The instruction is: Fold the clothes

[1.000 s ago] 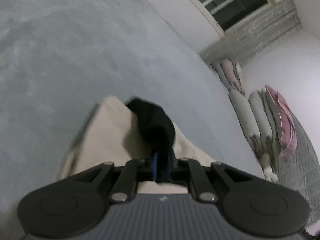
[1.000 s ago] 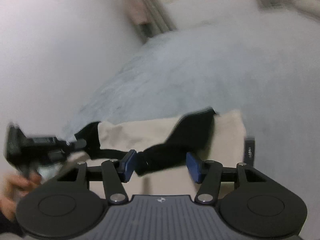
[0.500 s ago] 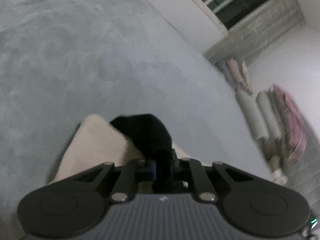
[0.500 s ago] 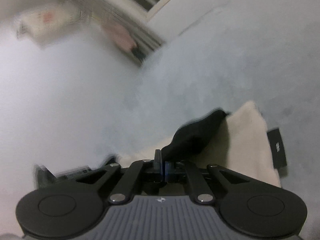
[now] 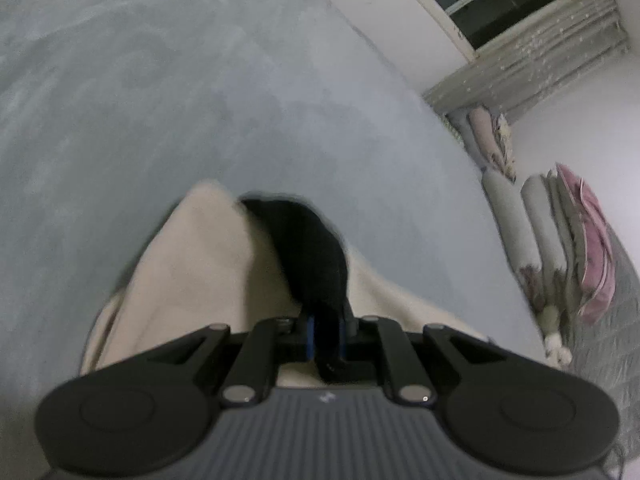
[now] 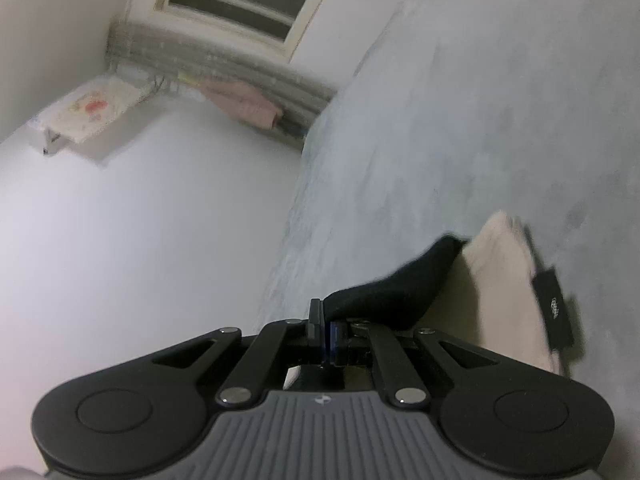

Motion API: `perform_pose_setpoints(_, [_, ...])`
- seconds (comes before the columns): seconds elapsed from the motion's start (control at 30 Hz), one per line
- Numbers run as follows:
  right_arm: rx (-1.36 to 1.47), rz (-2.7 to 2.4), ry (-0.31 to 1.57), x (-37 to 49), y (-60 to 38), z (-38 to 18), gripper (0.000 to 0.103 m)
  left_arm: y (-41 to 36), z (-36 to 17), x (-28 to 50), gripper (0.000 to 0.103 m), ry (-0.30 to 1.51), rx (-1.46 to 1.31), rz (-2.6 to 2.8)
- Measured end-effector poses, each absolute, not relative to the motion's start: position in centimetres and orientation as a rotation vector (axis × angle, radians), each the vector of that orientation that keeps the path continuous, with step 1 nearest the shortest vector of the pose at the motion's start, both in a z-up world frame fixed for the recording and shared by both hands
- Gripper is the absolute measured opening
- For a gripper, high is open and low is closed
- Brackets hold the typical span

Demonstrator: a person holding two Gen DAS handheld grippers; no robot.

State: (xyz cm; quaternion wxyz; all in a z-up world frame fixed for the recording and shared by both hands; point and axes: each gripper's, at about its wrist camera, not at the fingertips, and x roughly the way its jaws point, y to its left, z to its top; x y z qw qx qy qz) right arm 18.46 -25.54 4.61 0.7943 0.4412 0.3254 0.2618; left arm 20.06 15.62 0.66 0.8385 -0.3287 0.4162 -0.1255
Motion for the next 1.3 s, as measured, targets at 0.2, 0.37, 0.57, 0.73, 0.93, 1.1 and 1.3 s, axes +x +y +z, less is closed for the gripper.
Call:
perform_pose_setpoints(0.2, [0.669,0.499,0.814,18.2,-24.4,4.0,0.005,15.7,-0.5,17.9,0.009,0.871,-0.592,-0.253])
perform_pose_setpoints(0.37, [0.548,0.434,0.805,18.0,-23.9,3.9,0.005,15.7,0.6,17.1,0.009,0.841,-0.552,-0.272])
perform_pose_setpoints(0.57, [0.526,0.398,0.759,17.1,-25.2,5.3,0.046,18.9,2.6,16.3,0.055,0.779,-0.596,-0.230])
perform_pose_setpoints(0.73, [0.370,0.318,0.747,15.3,-26.1,7.2,0.070,20.8,2.1,15.1,0.068,0.821,-0.630,-0.119])
perform_pose_setpoints(0.93, [0.381,0.339,0.771,14.1,-26.8,6.5,0.058,20.4,1.1,13.8,0.068,0.829,-0.596,-0.135])
perform_pose_setpoints(1.1, [0.305,0.344,0.748,14.4,-25.2,6.9,0.017,19.8,0.4,14.1,0.020,0.819,-0.587,-0.163])
perform_pose_setpoints(1.3, [0.371,0.425,0.675,12.3,-26.2,8.4,0.013,19.8,2.6,12.9,0.012,0.729,-0.560,-0.263])
